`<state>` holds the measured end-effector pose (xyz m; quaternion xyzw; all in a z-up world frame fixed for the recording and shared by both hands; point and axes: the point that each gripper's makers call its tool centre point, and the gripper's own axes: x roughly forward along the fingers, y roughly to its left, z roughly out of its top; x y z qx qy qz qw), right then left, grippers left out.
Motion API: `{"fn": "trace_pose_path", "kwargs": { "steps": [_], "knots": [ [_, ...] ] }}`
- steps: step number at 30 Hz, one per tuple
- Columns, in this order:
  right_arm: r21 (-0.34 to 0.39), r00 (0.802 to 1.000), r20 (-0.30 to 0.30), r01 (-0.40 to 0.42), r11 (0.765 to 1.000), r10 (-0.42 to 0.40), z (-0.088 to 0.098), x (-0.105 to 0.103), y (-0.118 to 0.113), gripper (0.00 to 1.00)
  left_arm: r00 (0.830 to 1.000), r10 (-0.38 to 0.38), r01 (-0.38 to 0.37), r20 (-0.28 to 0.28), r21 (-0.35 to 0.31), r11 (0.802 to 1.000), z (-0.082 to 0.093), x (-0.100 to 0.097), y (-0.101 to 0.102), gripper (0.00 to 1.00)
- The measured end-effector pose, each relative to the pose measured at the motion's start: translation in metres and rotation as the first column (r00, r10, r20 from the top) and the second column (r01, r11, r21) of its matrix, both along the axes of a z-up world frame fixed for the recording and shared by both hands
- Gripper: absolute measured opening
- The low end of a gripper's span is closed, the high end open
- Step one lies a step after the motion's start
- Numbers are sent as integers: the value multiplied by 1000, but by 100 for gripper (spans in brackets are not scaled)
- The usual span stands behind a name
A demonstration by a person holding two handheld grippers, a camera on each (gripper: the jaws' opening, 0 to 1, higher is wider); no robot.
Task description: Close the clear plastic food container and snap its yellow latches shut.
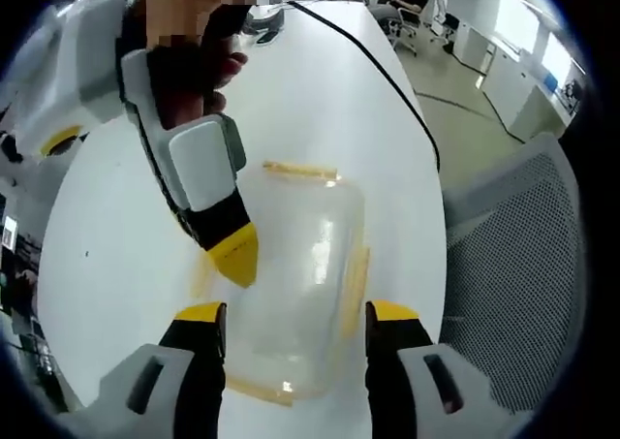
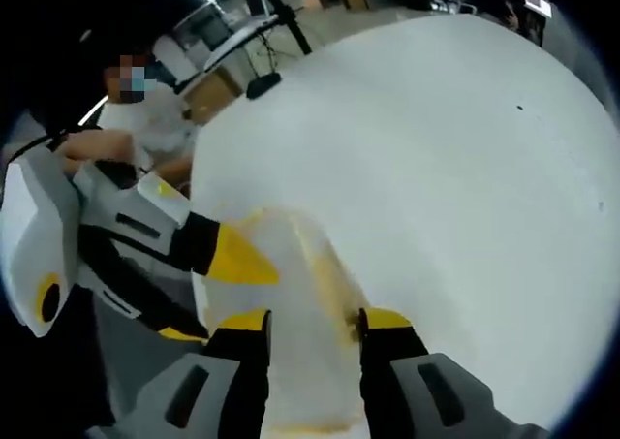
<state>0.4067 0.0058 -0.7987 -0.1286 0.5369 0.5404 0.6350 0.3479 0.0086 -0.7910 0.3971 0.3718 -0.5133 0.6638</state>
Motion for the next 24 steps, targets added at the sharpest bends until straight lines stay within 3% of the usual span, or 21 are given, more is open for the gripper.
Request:
{"fn": "trace_pose_path", "kwargs": {
  "steps": [5,15,24],
  "knots": [
    [-7,999,-9,-32,999,32,0,-1,2,35,998,58,-58,8,-29,998,1,1,-2,58],
    [0,995,-32,-93,996,93,-2,-2,3,33,998,48,-46,49,-33,998,-2,1,-2,57],
    [-17,993,-44,-109,994,108,-1,-4,4,33,998,45,-44,53,-24,999,-2,2,-2,57]
  ]
}}
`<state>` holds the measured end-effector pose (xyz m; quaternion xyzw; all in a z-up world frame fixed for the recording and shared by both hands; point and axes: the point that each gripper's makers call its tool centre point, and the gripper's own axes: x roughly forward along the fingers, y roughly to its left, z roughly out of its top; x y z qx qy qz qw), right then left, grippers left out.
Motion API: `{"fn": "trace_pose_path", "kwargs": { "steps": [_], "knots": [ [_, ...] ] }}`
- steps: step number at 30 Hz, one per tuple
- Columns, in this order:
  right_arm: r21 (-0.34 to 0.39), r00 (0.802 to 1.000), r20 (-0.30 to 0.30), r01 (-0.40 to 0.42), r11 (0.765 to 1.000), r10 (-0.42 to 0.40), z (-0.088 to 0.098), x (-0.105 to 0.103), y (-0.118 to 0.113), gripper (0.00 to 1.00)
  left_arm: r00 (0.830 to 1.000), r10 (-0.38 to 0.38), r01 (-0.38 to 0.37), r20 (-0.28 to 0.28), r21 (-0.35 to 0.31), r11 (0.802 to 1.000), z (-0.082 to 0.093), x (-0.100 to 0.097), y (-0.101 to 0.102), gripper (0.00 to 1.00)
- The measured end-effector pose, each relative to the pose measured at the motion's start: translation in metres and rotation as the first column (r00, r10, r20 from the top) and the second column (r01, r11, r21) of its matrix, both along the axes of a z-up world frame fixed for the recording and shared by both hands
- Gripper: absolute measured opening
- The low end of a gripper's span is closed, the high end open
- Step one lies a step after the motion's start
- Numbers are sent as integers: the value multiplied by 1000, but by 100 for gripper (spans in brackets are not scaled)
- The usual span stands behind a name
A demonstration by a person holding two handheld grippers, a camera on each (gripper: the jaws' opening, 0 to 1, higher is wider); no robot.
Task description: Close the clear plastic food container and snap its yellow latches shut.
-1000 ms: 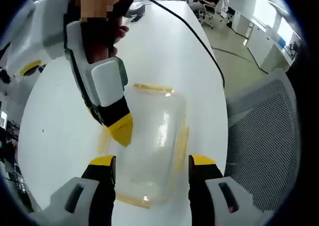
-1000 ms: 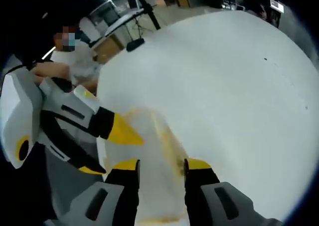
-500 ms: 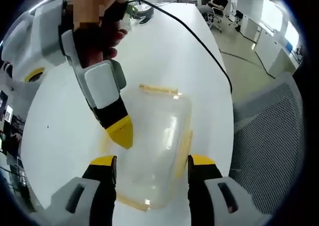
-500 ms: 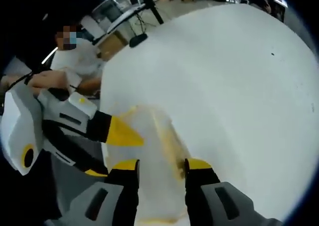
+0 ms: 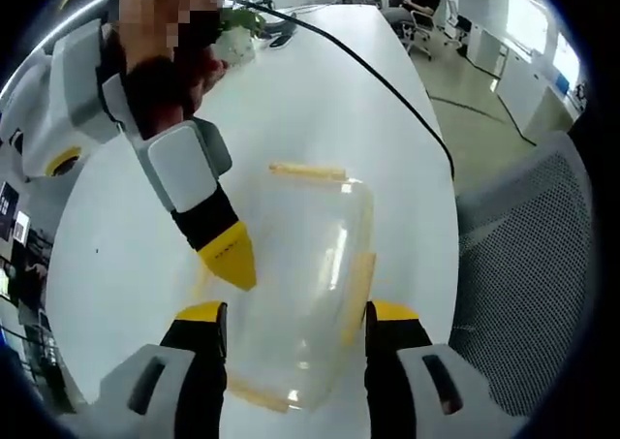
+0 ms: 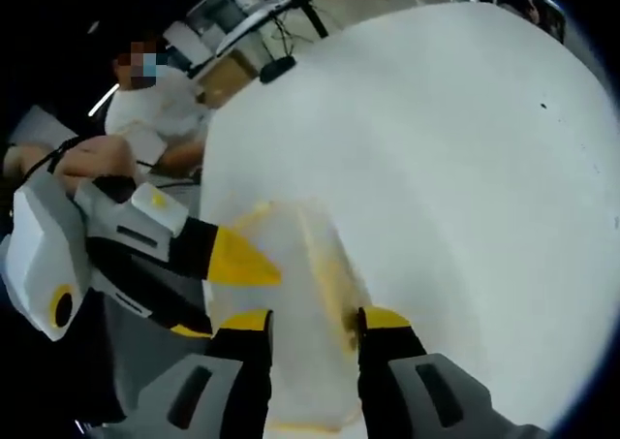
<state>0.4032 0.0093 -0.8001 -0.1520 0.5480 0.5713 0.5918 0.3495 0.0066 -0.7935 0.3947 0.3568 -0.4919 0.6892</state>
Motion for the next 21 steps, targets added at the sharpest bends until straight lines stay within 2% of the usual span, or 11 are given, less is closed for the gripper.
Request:
{"fn": "trace_pose_path", "kwargs": {
  "steps": [11,12,13,14,16,17,18,21],
  "knots": [
    [7,1000,-21,12,1000,-12,0,0,-1,32,1000,5,-5,6,20,1000,-1,0,0,56],
    [6,999,-38,24,1000,-24,-1,-1,-1,31,1000,5,-6,6,22,1000,-1,0,0,56],
    [-50,994,-44,97,994,-99,-4,-3,-9,30,1000,-23,22,17,41,999,-2,0,0,56],
    [-2,997,-54,49,999,-49,-3,-7,-5,30,1000,1,-1,21,29,1000,-3,-3,-1,56],
    [-1,997,-58,48,999,-48,-2,-2,-3,30,1000,0,-1,32,35,999,-4,-4,0,55],
    [-5,997,-61,55,998,-55,-3,0,-2,30,997,-17,12,72,66,998,-4,2,4,55],
    [-6,997,-60,49,999,-49,-2,0,-2,30,998,5,-8,56,55,998,-6,0,2,55],
    [0,998,-48,44,999,-44,-2,0,0,30,998,-3,0,61,49,999,-7,-1,1,55]
  ]
}}
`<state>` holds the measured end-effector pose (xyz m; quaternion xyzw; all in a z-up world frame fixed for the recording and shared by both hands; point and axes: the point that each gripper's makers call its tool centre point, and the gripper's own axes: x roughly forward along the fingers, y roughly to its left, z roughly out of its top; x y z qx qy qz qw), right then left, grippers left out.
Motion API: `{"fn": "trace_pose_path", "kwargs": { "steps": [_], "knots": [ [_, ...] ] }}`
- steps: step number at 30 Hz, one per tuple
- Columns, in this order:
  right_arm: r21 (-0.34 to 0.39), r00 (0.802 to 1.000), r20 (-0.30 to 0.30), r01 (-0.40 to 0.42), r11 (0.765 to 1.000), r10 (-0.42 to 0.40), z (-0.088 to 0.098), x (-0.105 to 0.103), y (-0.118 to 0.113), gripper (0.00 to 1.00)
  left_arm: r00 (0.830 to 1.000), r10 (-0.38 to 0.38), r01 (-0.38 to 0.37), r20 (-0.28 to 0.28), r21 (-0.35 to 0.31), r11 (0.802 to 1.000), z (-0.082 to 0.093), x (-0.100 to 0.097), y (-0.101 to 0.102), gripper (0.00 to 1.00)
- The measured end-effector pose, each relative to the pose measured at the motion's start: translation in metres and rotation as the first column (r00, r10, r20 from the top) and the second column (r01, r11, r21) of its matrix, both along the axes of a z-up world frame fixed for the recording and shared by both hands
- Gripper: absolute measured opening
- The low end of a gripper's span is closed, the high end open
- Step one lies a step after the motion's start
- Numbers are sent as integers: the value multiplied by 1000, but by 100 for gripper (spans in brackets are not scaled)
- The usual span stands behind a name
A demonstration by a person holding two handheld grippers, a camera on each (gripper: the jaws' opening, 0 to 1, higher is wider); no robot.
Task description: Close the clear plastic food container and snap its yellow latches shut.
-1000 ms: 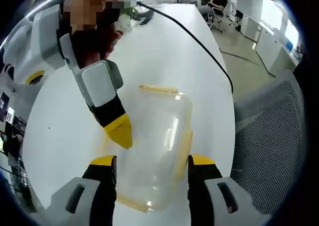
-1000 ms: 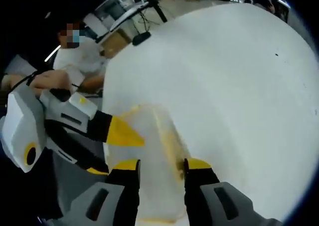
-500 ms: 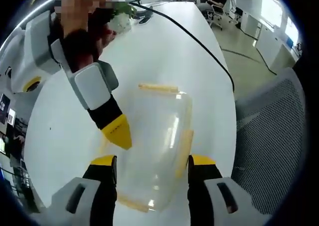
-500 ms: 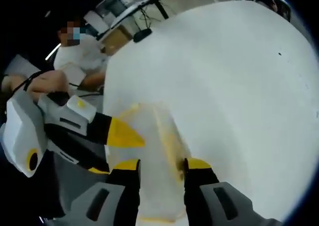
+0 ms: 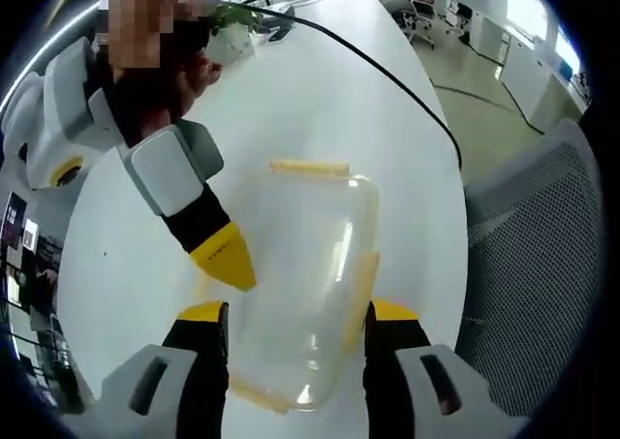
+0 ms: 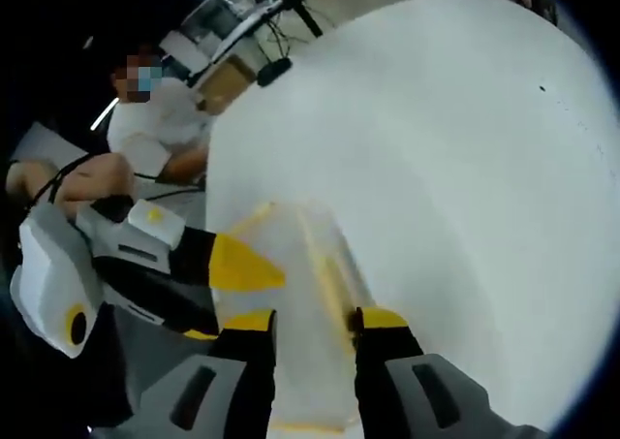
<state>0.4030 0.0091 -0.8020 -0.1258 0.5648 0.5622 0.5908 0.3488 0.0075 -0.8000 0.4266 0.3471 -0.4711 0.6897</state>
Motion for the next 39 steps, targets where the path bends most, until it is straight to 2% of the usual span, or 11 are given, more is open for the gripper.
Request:
{"fn": "trace_pose_path", "kwargs": {
  "steps": [2,10,22,26,27,28,29,30,31,33,39],
  "knots": [
    [9,1000,-17,-2,1000,3,1,-4,0,30,1000,-1,1,0,-5,1000,0,0,-1,56],
    [37,1000,13,-6,999,5,1,-2,0,31,1000,4,-4,-1,1,1000,1,-2,-3,56],
    [34,999,26,-39,999,38,3,-2,1,31,1000,1,-1,3,8,1000,4,-1,-4,57],
    [45,989,82,-127,991,123,4,-5,1,33,999,-17,17,-30,1,1000,6,0,-4,59],
    [37,980,97,-180,983,176,2,-9,-1,40,997,-34,33,-63,-9,999,5,-3,-4,65],
    [17,975,97,-204,979,202,-1,-14,-5,54,997,3,-2,-83,8,1000,1,-4,-1,83],
    [-1,973,95,-213,977,212,-4,-19,-6,74,997,29,-29,-71,4,1000,-2,1,0,100],
    [-8,968,107,-228,974,228,-8,-25,-6,96,996,-12,16,-83,52,998,-2,-2,6,94],
    [-8,965,103,-242,970,241,-7,-29,-6,98,997,-18,19,-69,11,1000,-3,-1,0,98],
    [12,962,115,-252,968,249,-4,-32,-3,100,997,-25,27,-67,22,999,-3,-1,2,99],
    [-5,946,169,-280,960,277,1,-30,-6,97,995,-49,51,-87,19,999,-2,-4,-3,99]
  ]
}}
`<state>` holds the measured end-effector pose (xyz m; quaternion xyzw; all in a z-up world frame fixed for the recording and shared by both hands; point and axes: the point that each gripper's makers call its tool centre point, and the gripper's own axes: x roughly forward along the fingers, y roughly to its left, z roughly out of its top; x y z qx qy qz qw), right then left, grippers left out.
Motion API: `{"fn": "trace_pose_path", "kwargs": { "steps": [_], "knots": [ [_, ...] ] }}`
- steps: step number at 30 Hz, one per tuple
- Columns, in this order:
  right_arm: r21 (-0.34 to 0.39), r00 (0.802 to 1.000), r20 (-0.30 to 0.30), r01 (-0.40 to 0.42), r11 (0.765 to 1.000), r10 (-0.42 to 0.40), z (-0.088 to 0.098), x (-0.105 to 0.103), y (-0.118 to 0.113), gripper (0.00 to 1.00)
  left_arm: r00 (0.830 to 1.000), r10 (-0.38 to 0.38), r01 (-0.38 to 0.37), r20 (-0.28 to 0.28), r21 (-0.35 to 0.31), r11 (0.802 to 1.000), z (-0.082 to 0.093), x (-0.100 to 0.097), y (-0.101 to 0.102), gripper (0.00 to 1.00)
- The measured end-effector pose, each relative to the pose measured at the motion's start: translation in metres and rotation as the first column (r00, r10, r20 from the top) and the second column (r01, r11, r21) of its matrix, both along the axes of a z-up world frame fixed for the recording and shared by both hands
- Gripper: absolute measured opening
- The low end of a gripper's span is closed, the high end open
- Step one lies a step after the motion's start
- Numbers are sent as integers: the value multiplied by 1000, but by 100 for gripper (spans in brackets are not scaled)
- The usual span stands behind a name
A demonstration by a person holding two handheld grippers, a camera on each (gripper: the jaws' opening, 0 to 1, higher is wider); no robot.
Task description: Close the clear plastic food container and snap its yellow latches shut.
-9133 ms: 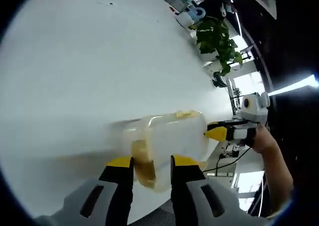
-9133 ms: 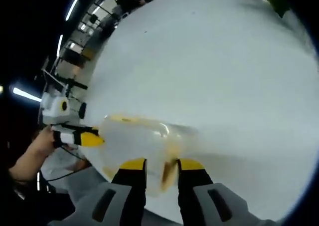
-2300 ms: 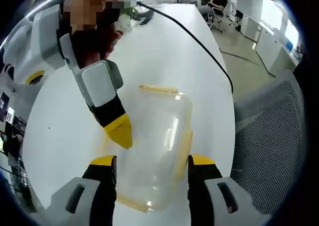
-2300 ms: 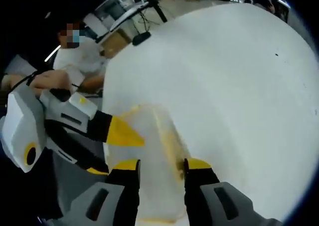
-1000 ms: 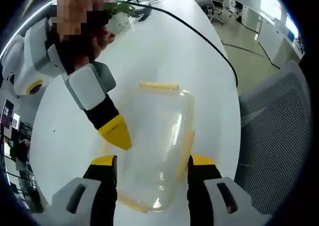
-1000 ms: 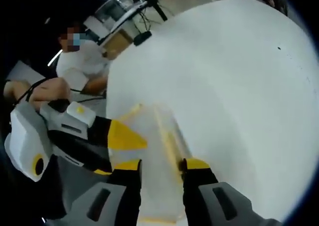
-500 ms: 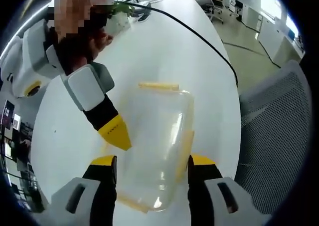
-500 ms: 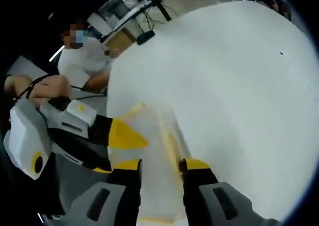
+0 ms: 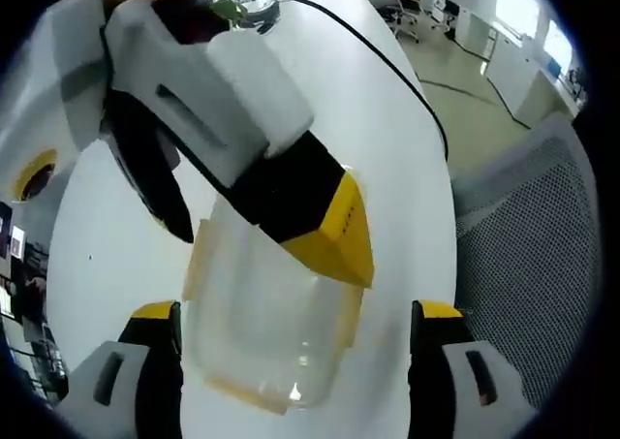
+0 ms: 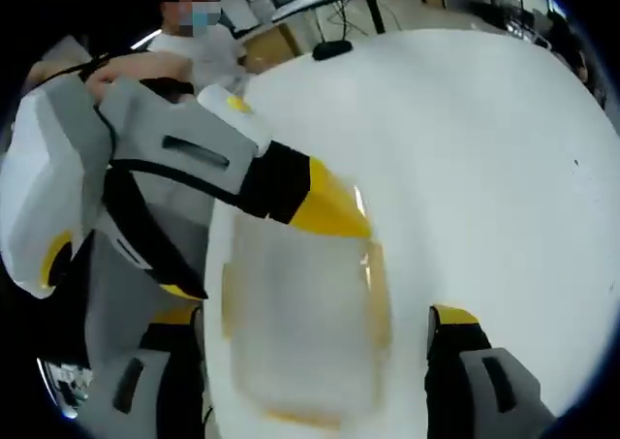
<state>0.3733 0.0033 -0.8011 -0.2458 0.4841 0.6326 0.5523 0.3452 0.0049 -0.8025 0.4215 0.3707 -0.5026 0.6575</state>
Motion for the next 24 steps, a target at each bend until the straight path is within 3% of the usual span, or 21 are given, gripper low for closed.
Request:
{"fn": "trace_pose_path", "kwargs": {
  "steps": [14,24],
  "knots": [
    [18,998,57,21,1000,-22,5,0,-11,93,999,4,-4,-49,-13,1000,4,5,6,99],
    [-4,992,119,-29,1000,29,5,-9,-19,90,994,-15,15,-106,-4,1000,6,11,15,99]
  ]
}}
